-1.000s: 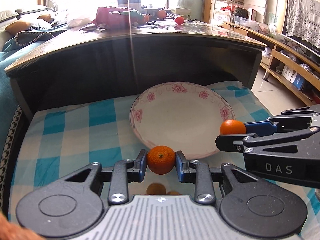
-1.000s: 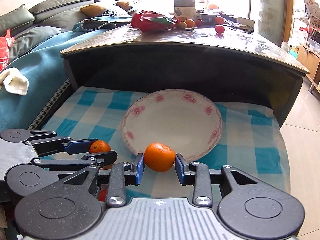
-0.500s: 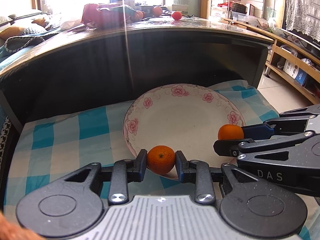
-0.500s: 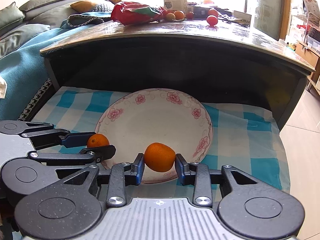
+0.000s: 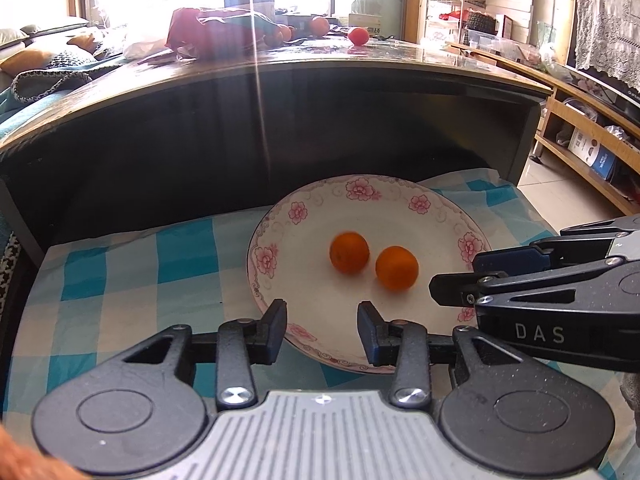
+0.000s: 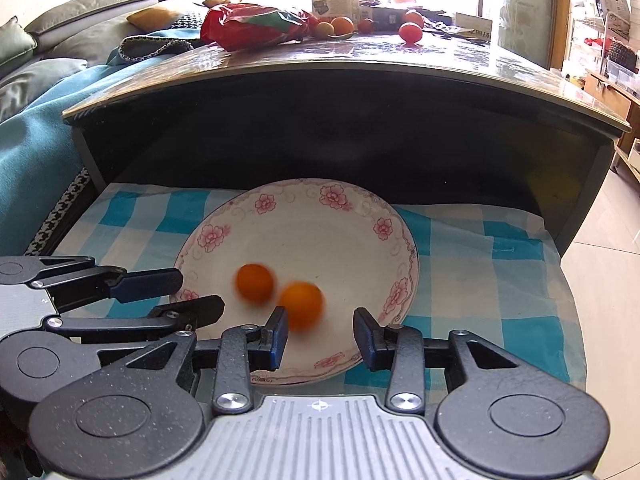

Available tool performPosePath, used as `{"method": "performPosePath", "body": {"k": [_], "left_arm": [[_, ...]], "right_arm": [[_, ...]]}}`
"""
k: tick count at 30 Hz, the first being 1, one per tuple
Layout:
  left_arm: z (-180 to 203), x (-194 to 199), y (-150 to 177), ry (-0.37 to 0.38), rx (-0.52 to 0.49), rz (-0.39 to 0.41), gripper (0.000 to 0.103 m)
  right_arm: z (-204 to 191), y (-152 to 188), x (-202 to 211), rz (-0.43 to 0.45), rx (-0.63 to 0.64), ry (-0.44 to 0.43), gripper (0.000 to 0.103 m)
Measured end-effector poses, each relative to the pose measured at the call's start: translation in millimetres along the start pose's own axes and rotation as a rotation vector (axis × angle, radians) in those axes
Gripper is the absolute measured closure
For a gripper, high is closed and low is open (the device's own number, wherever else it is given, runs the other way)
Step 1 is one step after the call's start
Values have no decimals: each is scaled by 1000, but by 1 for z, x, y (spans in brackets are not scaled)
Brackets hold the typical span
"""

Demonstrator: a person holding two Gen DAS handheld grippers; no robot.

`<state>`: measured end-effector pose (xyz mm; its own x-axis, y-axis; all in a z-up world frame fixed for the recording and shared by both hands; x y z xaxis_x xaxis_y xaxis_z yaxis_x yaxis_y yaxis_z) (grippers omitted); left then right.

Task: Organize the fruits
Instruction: 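Carry both oranges into the white bowl and open both grippers, then withdraw both grippers from the bowl back toward the remaining fruits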

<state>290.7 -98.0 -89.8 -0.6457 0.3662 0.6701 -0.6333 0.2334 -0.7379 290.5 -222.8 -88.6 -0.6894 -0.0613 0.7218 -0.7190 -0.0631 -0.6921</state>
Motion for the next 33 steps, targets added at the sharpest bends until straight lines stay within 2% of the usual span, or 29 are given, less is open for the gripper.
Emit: {"method": "performPosePath", "body": {"k": [8, 13, 26, 33], "left_arm": [[2, 25, -10, -8, 5, 34, 55], [4, 50, -10, -7, 3, 43, 55], [5, 104, 25, 9, 5, 6, 54], [8, 117, 48, 29, -21, -32, 54]], "right_arm": [[2, -2, 13, 17, -13, 8, 70], [1, 0, 38, 39, -26, 3, 66], [-6, 42, 100, 25, -58, -21, 65], [-16, 76, 106, -42, -56, -28, 65]]}}
Point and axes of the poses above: each gripper's, at about its wrist camera, not at the fingertips, and x roughly against the way its jaws point, z to its right, y to its underside, the point moved 7 cm from there along -x, roughly the way its jaws point, and after that the axes turned 5 degrees about y, right-handed, at the moved point
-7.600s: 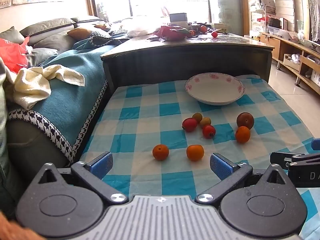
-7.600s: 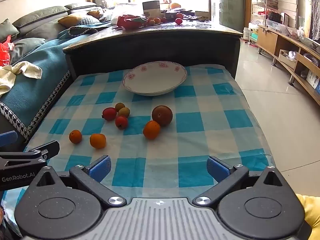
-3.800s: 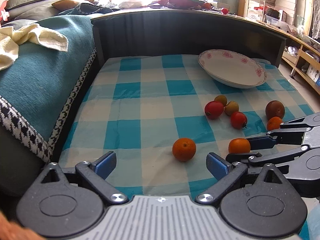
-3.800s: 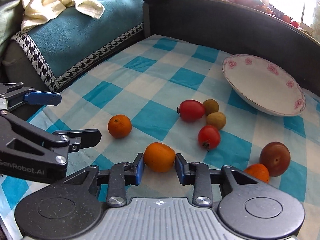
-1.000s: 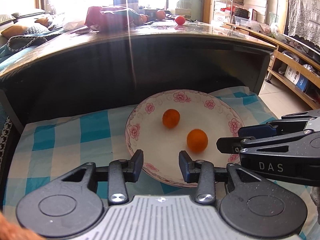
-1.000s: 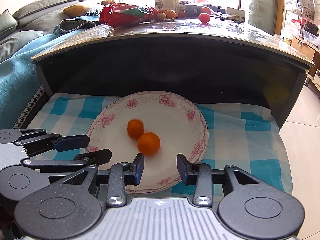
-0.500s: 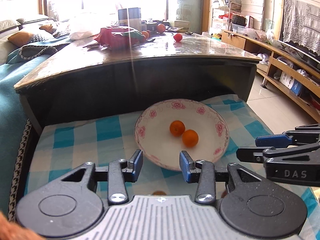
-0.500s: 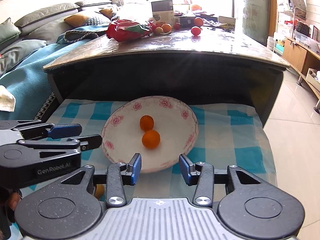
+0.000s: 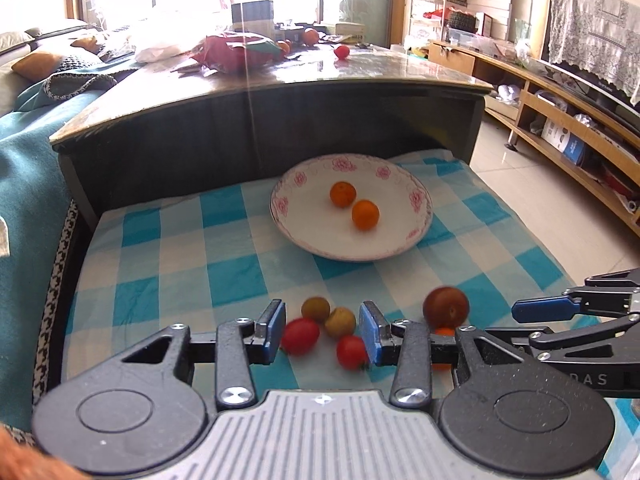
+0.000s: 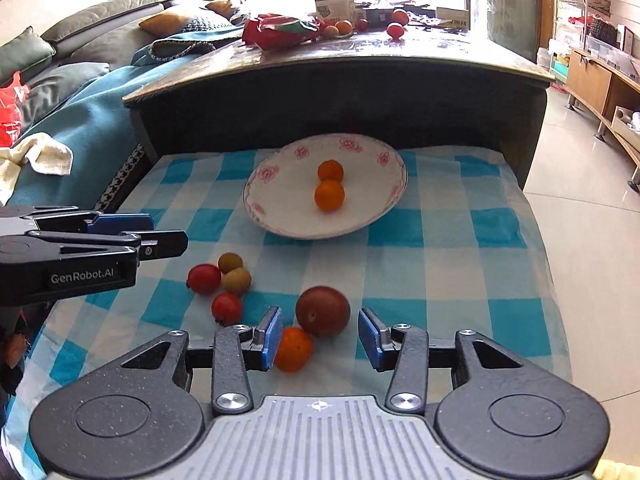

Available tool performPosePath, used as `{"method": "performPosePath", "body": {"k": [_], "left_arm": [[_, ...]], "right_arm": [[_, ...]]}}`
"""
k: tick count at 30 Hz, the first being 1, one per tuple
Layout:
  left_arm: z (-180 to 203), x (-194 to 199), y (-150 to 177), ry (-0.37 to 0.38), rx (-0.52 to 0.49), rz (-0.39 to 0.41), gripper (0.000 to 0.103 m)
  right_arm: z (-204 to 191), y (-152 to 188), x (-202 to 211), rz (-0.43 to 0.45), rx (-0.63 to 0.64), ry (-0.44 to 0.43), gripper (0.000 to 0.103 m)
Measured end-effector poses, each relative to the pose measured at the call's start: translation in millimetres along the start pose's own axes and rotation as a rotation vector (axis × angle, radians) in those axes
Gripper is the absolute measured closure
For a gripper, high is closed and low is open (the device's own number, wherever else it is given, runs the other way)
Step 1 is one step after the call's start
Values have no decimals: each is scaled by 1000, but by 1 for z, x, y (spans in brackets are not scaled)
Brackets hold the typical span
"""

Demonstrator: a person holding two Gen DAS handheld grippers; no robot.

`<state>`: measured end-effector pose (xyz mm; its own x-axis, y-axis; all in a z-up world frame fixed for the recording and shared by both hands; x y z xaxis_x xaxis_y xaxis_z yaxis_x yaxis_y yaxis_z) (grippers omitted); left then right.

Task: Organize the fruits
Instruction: 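Withdraw both grippers from the bowl back toward the remaining fruits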

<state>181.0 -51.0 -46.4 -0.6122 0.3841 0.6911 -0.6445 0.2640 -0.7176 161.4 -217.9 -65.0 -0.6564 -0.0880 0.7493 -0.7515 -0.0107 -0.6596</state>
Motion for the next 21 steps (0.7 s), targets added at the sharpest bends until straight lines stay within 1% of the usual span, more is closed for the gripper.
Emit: {"method": "performPosePath", "body": {"k": [4, 10, 21], "left_arm": [[-1, -2, 16, 17, 5, -34, 54], [-2, -11, 32, 31, 1, -75, 54], [-1, -27, 38, 59, -1, -100, 54]], "right_arm": [[-4, 17, -6, -39, 2, -4, 65], [-14, 26, -20, -77, 8, -26, 65], [-20, 30, -43, -103, 7, -45, 65]]}}
Point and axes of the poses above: each gripper's, at about its wrist camera, not at the fingertips, and x roughly against the way its jaws point, z to its right, y to its underside, the point moved 7 cm from there along -x, roughly the way its jaws point, and after that the axes turned 5 degrees about y, right-handed, at the moved point
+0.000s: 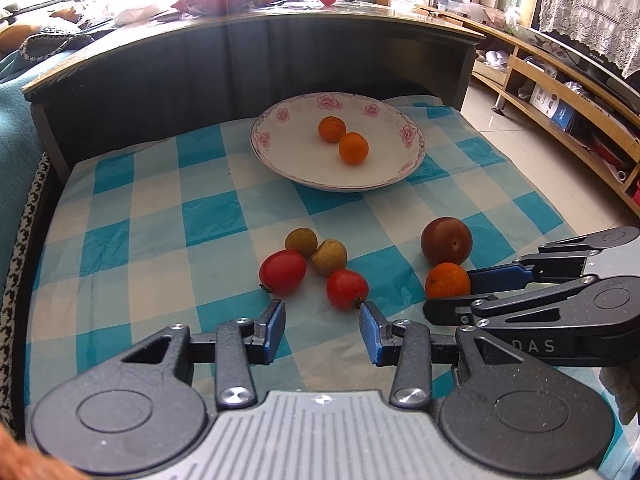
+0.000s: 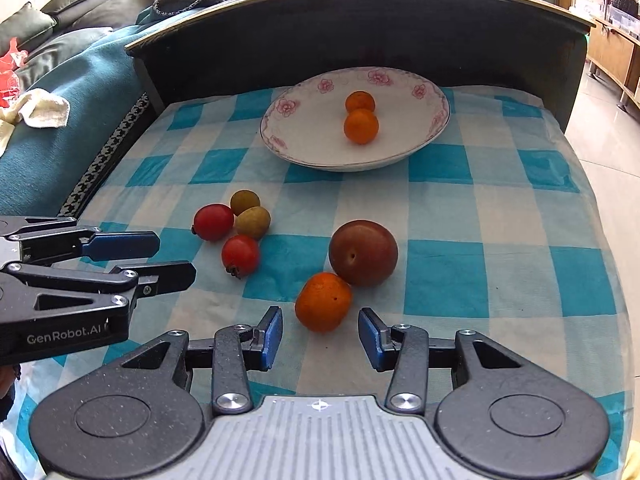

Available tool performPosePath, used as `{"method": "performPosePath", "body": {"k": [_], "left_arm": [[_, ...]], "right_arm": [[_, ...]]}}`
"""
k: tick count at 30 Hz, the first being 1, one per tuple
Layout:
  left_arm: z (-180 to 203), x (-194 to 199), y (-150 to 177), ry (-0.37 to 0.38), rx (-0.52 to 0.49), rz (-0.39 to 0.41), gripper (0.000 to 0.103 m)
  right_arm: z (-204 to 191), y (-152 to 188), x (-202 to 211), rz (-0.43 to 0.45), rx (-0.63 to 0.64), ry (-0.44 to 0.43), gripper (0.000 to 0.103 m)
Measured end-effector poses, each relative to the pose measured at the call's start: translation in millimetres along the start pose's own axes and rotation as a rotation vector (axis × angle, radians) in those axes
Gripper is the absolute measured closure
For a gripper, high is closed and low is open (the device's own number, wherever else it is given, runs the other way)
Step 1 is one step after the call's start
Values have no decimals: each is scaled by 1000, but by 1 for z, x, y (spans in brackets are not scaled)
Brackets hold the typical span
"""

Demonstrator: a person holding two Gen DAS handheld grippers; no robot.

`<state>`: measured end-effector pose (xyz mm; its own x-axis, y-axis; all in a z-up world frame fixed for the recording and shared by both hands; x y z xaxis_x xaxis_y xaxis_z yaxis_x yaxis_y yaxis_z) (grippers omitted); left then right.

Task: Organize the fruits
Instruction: 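Withdraw both grippers from the bowl back toward the remaining fruits, then grasp an orange with the right gripper while the left gripper grasps a red cherry tomato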

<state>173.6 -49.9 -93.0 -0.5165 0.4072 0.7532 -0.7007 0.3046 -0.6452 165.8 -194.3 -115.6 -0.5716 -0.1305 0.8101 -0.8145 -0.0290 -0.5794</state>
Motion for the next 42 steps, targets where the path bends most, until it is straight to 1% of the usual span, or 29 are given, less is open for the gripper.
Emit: {"method": "performPosePath", "body": {"k": [4, 8, 13, 15, 20, 22, 24, 27, 29, 32, 36, 39, 42], "left_arm": [[1, -12, 1, 7, -10, -15, 53], [4, -23, 1, 21, -4, -29, 53], [8, -37, -1, 32, 5, -38, 53], [9, -44, -1, 22, -3, -42, 53], [13, -50, -5, -8, -34, -14, 53], [16, -50, -6, -13, -48, -12, 56], [18, -49, -5, -8, -57, -12, 62], [18, -47, -3, -11, -62, -15, 65], [19, -44, -1, 8, -57, -25, 65], [24, -36, 6, 21, -83, -33, 65], [30, -21, 19, 50, -99, -53, 66], [34, -14, 28, 61, -121, -55, 65], [33, -15, 35, 58, -132, -67, 65]], "right_arm": [[-4, -4, -7, 0, 1, -12, 65], [0, -4, -10, 0, -2, -11, 77], [4, -1, -7, -6, -16, -36, 79], [4, 1, -6, -11, -12, -44, 79], [8, 5, 0, -27, -19, -50, 79], [11, 7, 2, -28, -23, -52, 79], [12, 6, 3, -27, -20, -47, 78], [15, 5, 4, -29, -18, -44, 78], [18, 6, 4, -33, -21, -35, 78], [19, 9, 5, -37, -12, -36, 78], [15, 11, 13, -27, 42, -34, 79], [12, 14, 22, -25, 66, -55, 79], [11, 18, 22, -26, 99, -46, 79]]}}
Point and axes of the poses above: each gripper's, at about its wrist camera, not at the fingertips, and x roughly against the way its jaws point, z to its right, y to its underside, the point moved 7 cm from there along -x, roughly the way its jaws point, and after that the axes turned 5 degrees about y, right-handed, at the moved point
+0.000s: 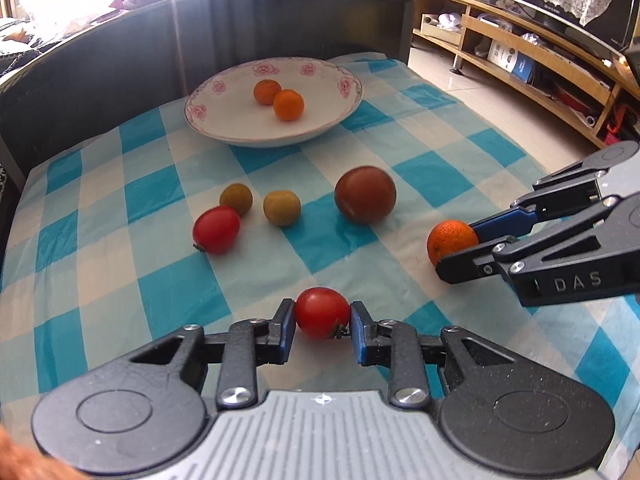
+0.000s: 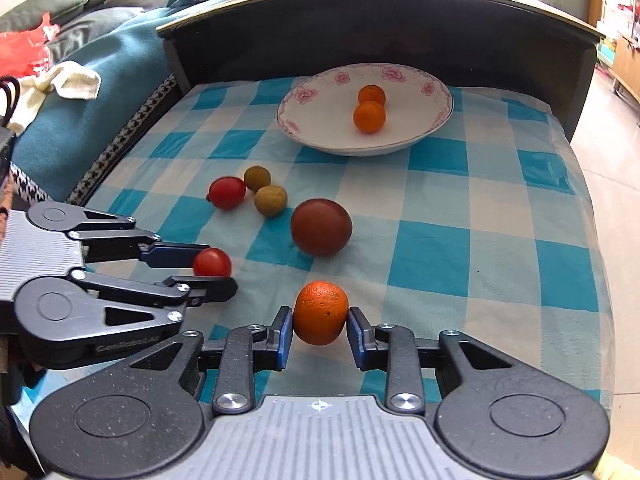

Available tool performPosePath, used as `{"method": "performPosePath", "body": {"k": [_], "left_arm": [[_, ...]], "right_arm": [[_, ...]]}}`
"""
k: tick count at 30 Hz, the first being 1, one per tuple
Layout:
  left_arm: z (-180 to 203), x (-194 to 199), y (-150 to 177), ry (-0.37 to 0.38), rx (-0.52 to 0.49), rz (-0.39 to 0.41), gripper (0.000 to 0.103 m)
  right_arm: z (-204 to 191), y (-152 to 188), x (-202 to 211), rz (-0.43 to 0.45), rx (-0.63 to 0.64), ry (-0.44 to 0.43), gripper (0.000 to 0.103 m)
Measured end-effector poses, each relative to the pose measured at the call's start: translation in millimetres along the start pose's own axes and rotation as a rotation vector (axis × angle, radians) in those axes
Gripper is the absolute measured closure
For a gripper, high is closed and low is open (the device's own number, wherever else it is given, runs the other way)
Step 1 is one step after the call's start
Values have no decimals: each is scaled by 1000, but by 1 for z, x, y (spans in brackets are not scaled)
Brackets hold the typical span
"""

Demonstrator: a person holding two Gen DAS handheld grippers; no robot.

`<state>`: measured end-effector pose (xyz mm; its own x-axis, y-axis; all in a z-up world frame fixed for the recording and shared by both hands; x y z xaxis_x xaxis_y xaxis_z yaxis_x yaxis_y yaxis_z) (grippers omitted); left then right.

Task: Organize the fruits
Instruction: 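Grasp an orange with the right gripper while the left gripper grasps a red cherry tomato, then carry the orange and the red cherry tomato over the white bowl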

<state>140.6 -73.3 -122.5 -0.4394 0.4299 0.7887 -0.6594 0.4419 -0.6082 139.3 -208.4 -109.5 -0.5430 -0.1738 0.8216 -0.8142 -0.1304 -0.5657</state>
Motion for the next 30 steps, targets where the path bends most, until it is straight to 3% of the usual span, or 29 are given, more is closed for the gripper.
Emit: {"method": "performPosePath", "body": {"k": [5, 8, 11, 12, 17, 23, 27, 30], "left_arm": [[-2, 0, 1, 19, -2, 7, 64], [-2, 0, 3, 22, -5, 5, 61], [-1, 2, 6, 31, -4, 14, 58], [-1, 1, 6, 32, -7, 16, 57], [2, -1, 5, 26, -17, 24, 55], [3, -2, 2, 5, -23, 27, 56], [6, -2, 0, -4, -28, 24, 60], [8, -2, -4, -15, -39, 25, 65]], "right_arm": [[1, 2, -8, -16, -5, 2, 77], [-1, 3, -9, -14, 15, 6, 68], [1, 4, -9, -8, 14, 4, 65], [1, 4, -9, -7, 17, 2, 58], [0, 5, -9, 12, 36, 17, 55], [-1, 2, -11, 16, 50, 37, 63], [2, 2, -12, 10, 52, 68, 73], [1, 2, -12, 6, 65, 84, 74]]}}
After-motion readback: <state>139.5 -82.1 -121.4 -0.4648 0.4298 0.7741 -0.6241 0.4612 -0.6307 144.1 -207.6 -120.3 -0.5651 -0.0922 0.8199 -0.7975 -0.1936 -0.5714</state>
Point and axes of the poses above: each gripper's, at about its wrist camera, not at the fingertips, and x roughly against the way its jaws point, z to its right, y to its underside, the point moved 7 cm from there along -x, roughly the way its jaws point, and after that the axes turned 5 degrees about y, right-handed, at the moved point
